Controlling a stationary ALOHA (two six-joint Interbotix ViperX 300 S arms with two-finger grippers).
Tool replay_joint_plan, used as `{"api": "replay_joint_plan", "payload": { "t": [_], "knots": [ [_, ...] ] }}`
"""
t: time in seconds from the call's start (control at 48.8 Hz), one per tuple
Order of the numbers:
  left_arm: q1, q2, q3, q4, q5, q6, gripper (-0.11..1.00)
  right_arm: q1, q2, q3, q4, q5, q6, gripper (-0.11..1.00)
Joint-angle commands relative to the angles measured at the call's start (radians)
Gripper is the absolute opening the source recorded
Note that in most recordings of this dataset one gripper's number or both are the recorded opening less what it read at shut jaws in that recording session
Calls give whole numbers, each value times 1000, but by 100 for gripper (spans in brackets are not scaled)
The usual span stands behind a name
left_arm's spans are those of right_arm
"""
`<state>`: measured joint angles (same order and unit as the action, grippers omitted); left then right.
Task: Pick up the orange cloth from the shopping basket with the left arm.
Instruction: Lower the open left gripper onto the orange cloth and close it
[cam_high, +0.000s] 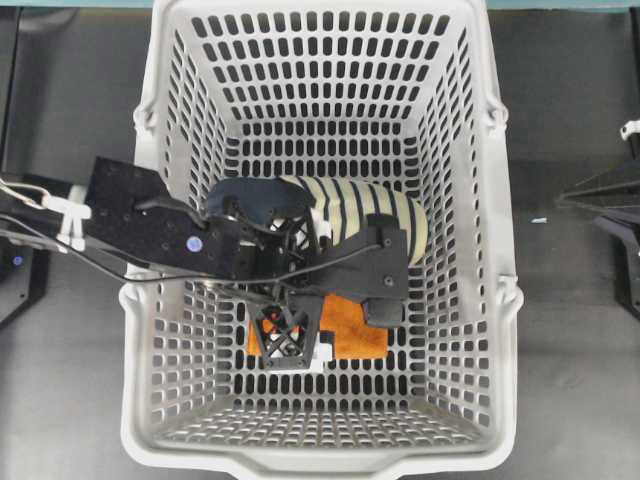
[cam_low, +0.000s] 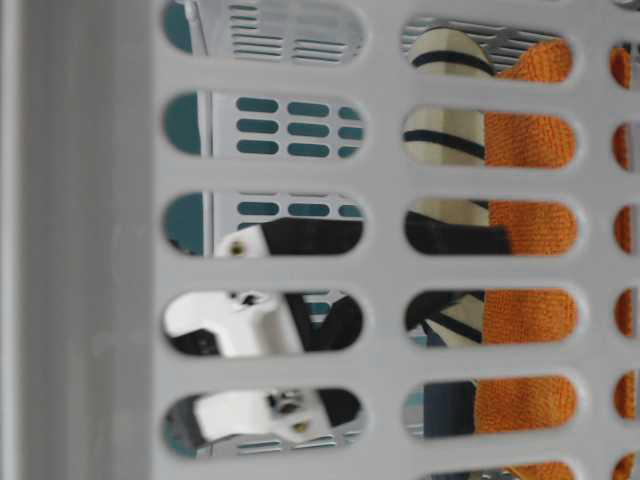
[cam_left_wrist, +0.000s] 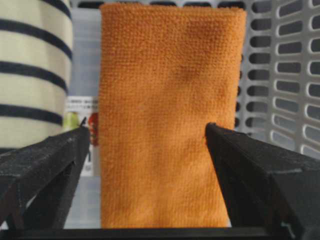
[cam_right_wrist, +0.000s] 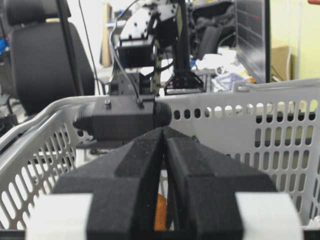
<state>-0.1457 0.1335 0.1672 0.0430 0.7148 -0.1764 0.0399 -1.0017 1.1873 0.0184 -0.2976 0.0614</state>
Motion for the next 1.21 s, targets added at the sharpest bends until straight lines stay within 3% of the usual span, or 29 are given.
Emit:
{"api": "replay_joint_plan", "payload": {
  "t": [0.0, 0.676, 0.799, 0.963, 1.024, 1.188],
  "knots": [
    [-8, -6, 8, 2, -43, -3, 90, 2, 5, -6, 5, -6, 2, -1],
    [-12, 12, 63, 2, -64, -2, 86, 3, 6, 2, 8, 17, 2, -1],
    [-11, 12, 63, 2, -61, 2, 68, 3, 6, 2, 8, 17, 2, -1],
    [-11, 8, 57, 2, -61, 3, 24, 2, 6, 6, 8, 17, 2, -1],
    [-12, -3, 51, 2, -60, 5, 12, 2, 5, 6, 8, 17, 3, -1],
    [-11, -40, 15, 3, -44, 9, 11, 3, 6, 8, 8, 17, 3, -1]
  ]
}}
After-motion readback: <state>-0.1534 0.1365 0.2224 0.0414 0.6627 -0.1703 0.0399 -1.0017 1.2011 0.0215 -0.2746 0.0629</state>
